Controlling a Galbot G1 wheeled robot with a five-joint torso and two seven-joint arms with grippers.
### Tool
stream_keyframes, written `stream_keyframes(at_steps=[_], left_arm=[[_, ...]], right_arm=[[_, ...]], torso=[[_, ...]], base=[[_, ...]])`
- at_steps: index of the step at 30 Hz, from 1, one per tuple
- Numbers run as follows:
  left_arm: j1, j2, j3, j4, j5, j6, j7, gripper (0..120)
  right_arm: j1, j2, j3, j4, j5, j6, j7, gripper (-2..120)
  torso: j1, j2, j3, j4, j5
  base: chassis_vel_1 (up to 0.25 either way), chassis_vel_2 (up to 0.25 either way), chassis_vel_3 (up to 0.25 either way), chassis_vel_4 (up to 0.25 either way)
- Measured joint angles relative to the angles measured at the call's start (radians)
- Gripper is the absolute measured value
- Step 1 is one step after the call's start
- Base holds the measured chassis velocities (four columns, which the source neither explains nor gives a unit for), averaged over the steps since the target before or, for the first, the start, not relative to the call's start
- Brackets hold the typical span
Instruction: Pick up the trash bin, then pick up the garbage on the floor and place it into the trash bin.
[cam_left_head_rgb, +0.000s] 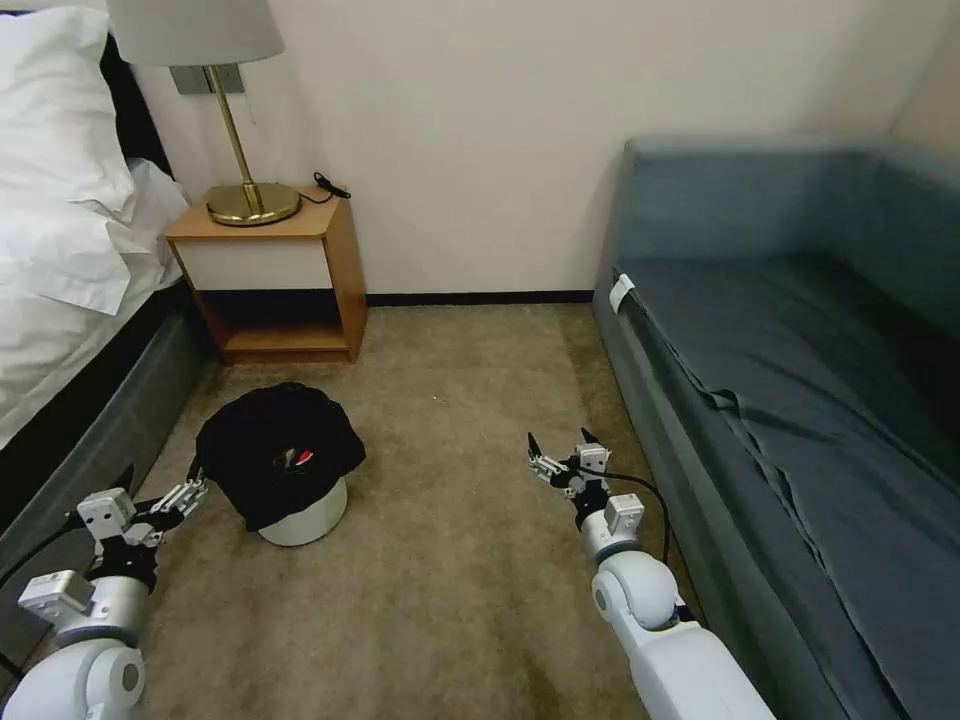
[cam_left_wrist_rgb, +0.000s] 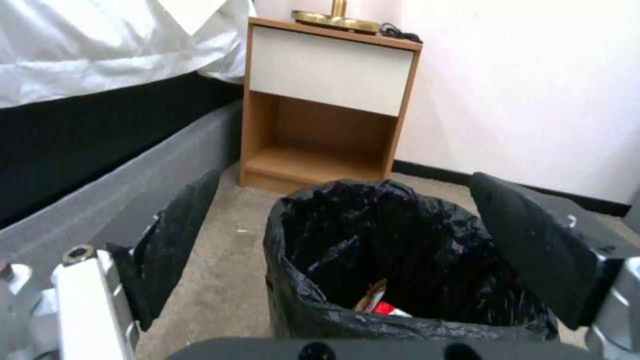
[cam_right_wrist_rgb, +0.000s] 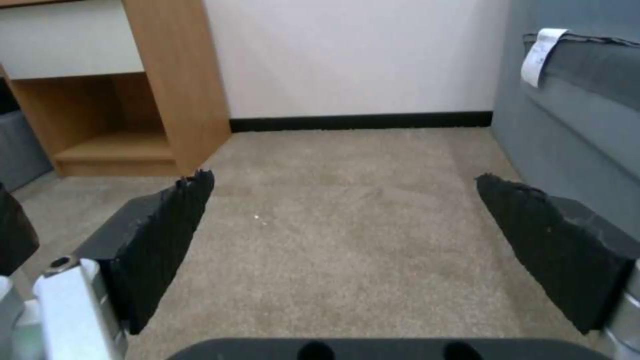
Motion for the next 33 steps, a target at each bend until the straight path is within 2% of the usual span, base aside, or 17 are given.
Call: stream_keyframes(at_steps=[33], left_arm=[[0.000,0.000,0.000,0.000,0.000,0.000,0.000,100]], right_arm=[[0.000,0.000,0.000,0.000,0.000,0.000,0.000,100]], torso=[[0.000,0.000,0.000,0.0000,0.0000]], base=[[0.000,0.000,0.000,0.000]])
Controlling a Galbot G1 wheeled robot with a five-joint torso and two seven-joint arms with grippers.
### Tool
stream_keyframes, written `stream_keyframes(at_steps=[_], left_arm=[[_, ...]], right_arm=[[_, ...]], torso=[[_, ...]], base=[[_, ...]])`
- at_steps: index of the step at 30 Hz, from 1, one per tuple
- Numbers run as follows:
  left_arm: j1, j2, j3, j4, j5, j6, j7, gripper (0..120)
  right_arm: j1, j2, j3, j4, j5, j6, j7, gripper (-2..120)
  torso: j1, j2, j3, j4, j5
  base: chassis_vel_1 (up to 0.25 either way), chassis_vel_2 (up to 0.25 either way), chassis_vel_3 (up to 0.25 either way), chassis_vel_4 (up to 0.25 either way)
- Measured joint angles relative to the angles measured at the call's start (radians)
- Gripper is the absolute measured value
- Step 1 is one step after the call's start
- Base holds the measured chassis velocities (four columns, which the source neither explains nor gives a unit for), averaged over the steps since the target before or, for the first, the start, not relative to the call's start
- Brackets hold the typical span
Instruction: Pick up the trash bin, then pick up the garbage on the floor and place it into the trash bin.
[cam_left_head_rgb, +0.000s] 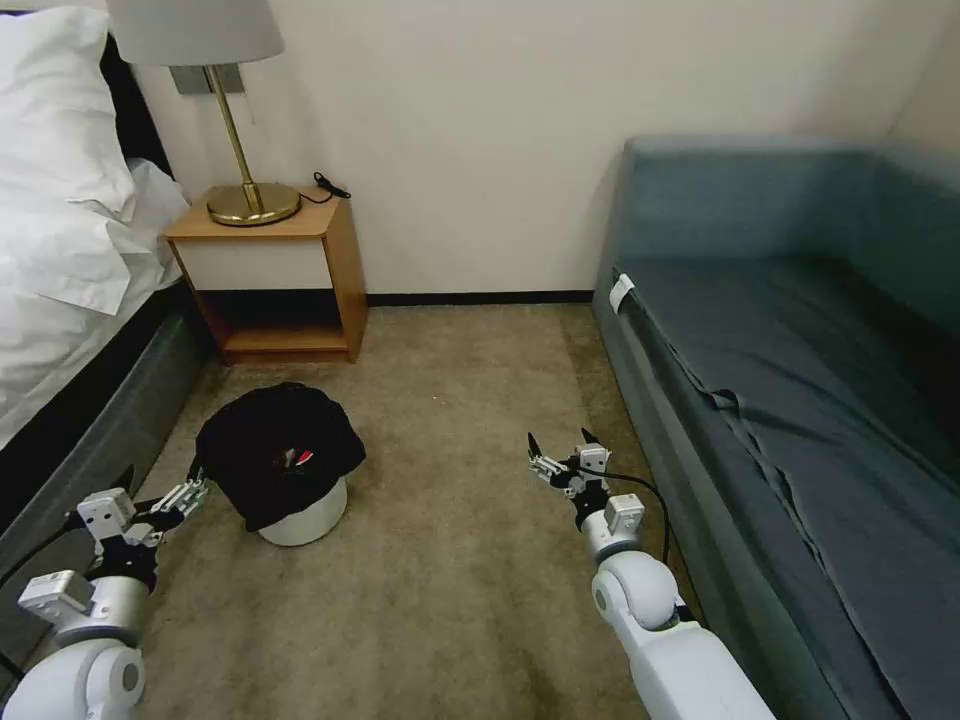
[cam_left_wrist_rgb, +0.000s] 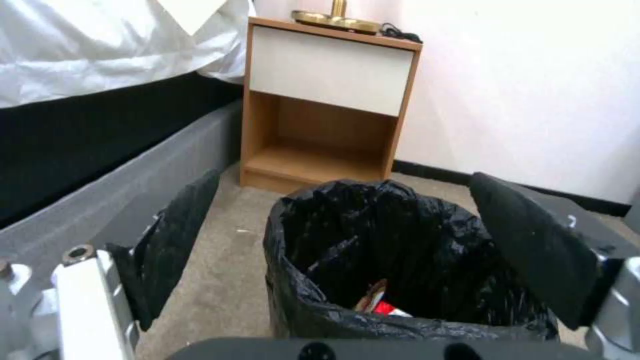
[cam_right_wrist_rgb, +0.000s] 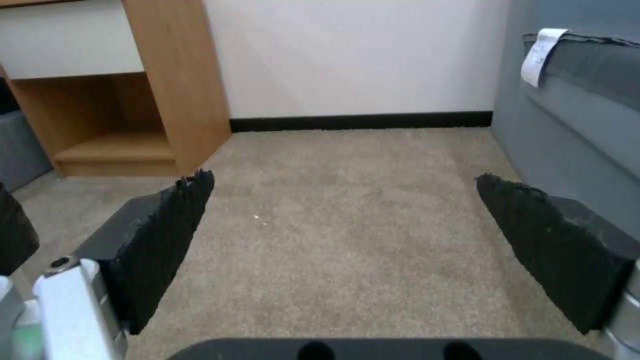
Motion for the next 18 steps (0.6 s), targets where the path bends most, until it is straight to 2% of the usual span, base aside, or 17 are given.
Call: stream_keyframes(at_steps=[18], left_arm=[[0.000,0.000,0.000,0.000,0.000,0.000,0.000,100]], right_arm=[[0.000,0.000,0.000,0.000,0.000,0.000,0.000,100]], torso=[[0.000,0.000,0.000,0.0000,0.0000]], base=[[0.000,0.000,0.000,0.000]])
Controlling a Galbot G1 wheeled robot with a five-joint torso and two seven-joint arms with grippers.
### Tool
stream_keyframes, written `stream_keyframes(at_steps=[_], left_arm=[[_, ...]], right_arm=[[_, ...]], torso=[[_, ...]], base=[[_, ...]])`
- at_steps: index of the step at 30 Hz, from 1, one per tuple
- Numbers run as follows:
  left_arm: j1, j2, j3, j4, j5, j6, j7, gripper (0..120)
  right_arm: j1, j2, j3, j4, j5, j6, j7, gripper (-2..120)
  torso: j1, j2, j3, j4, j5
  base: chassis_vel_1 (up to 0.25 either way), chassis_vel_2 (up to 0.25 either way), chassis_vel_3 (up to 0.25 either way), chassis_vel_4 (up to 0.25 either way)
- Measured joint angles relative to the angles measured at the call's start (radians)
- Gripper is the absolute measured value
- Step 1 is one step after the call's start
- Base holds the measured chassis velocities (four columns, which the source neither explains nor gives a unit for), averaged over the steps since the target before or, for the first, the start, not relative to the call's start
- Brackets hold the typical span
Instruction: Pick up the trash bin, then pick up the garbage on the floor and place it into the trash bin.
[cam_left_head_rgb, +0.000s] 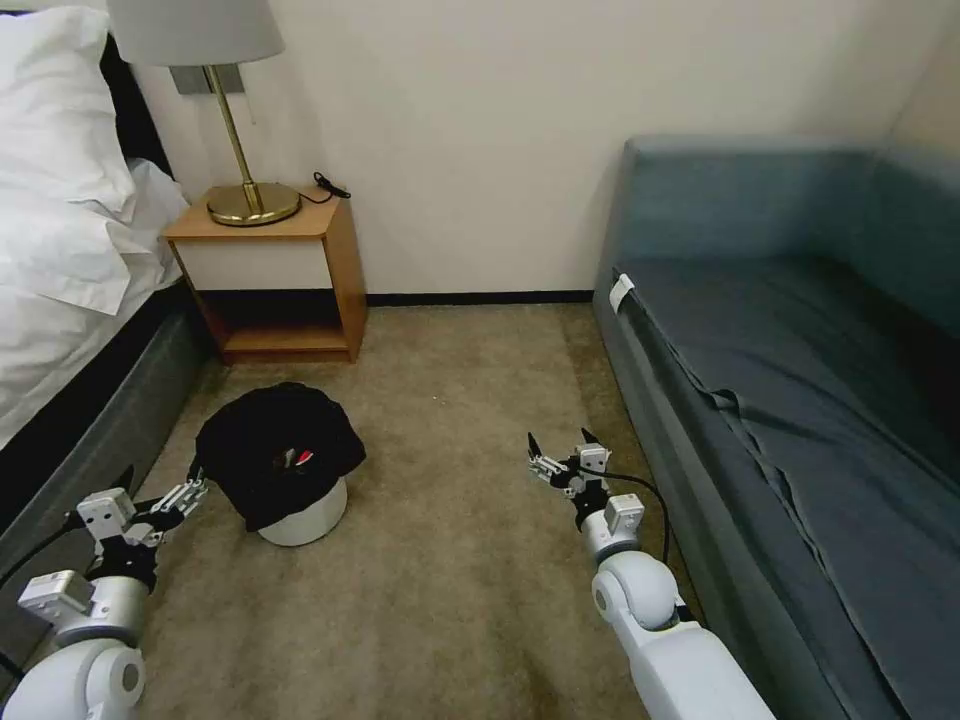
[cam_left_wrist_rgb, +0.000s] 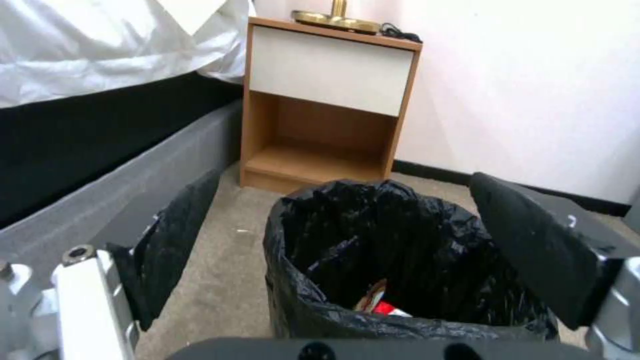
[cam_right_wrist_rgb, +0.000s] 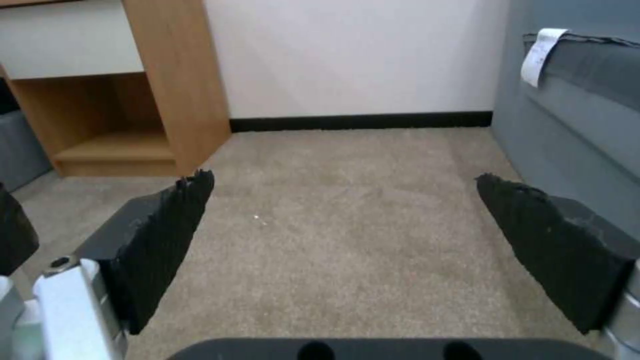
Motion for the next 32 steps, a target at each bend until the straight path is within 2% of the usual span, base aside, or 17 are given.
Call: stream_keyframes(at_steps=[32], left_arm=[[0.000,0.000,0.000,0.000,0.000,0.000,0.000,100]], right_arm=[[0.000,0.000,0.000,0.000,0.000,0.000,0.000,100]], torso=[[0.000,0.000,0.000,0.0000,0.0000]], base=[[0.000,0.000,0.000,0.000]])
